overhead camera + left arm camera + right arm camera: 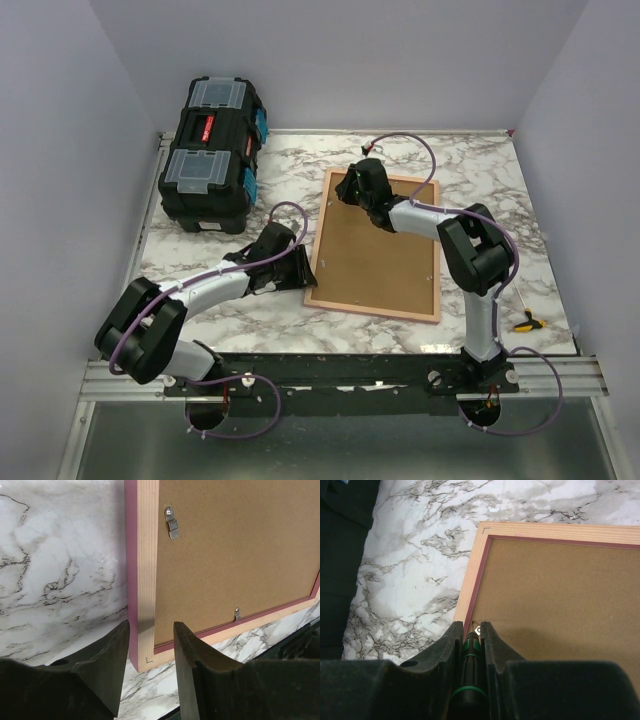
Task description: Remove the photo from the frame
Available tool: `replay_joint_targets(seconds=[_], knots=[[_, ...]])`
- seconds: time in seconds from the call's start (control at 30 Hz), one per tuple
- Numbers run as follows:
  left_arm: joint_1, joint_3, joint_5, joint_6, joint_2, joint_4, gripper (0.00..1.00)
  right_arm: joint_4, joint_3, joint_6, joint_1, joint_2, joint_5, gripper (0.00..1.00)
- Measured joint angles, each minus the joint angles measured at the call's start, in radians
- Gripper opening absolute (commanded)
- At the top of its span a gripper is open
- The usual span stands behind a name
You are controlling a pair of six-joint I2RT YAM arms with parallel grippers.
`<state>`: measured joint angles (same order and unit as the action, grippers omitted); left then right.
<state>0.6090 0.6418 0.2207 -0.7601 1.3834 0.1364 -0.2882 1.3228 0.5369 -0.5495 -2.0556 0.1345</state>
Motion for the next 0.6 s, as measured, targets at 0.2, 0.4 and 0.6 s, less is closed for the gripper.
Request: replay_joint_targets(seconds=[0.2, 0.4, 0.6], knots=[[-0.001, 0.0, 0.0, 0.0, 0.001, 0.0, 0.41, 0.013, 0.006, -0.007, 0.0, 0.0, -0.001, 0.01], [-0.005, 0.0, -0.001, 0.0, 0.01, 0.0, 0.41, 0.031, 0.013, -0.015, -0.001, 0.002, -0.001, 0.01], [-0.007, 0.0, -0.002, 0.0, 0.02, 0.0, 0.41, 0.039, 0.013, -0.016, -0.004, 0.005, -0.002, 0.01]])
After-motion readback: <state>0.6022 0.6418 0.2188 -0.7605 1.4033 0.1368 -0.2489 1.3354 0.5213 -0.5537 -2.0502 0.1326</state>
